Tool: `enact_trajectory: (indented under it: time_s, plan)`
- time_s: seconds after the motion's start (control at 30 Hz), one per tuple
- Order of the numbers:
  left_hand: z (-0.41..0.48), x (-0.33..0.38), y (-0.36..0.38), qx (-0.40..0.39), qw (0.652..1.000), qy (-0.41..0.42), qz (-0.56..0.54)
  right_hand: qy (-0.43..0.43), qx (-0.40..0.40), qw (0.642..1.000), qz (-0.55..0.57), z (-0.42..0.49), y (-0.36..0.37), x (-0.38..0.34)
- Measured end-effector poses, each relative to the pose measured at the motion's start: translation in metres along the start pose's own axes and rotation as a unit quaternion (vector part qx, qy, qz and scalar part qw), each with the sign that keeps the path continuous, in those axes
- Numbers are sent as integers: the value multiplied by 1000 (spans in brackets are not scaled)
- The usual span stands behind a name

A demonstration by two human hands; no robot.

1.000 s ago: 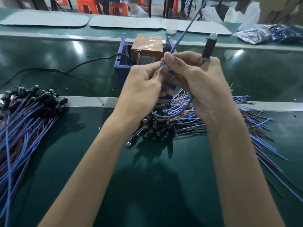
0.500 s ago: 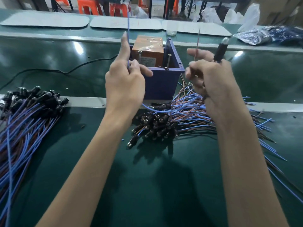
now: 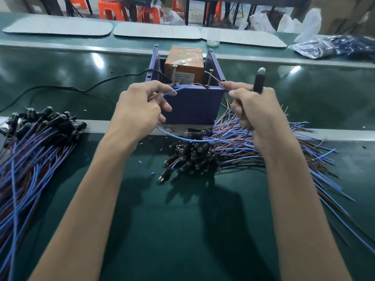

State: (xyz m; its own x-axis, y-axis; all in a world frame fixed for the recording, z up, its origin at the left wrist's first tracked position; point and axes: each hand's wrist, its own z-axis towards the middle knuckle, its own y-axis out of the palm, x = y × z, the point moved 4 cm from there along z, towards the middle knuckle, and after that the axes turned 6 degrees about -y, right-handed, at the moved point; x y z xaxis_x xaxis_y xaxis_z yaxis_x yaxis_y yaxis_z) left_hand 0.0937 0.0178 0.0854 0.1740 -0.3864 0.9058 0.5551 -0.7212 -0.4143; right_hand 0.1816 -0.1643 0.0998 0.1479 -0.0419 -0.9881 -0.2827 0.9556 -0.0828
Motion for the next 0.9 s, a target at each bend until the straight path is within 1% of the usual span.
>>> enact_trajectory:
  time_s: [0.2, 0.4, 0.6, 0.9]
  plan:
    - [1, -3, -2, -5, 999, -14, -30, 13, 4, 1000, -13, 4, -2, 8]
    - [2, -9, -3, 37, 998, -32, -50, 47, 21, 999, -6, 10, -1, 21]
    - [1, -10, -1, 84, 993, -46, -70, 47, 33, 998, 2, 13, 0, 25]
    - [3, -12, -5, 102, 991, -51, -70, 36, 43, 998, 25, 15, -1, 25]
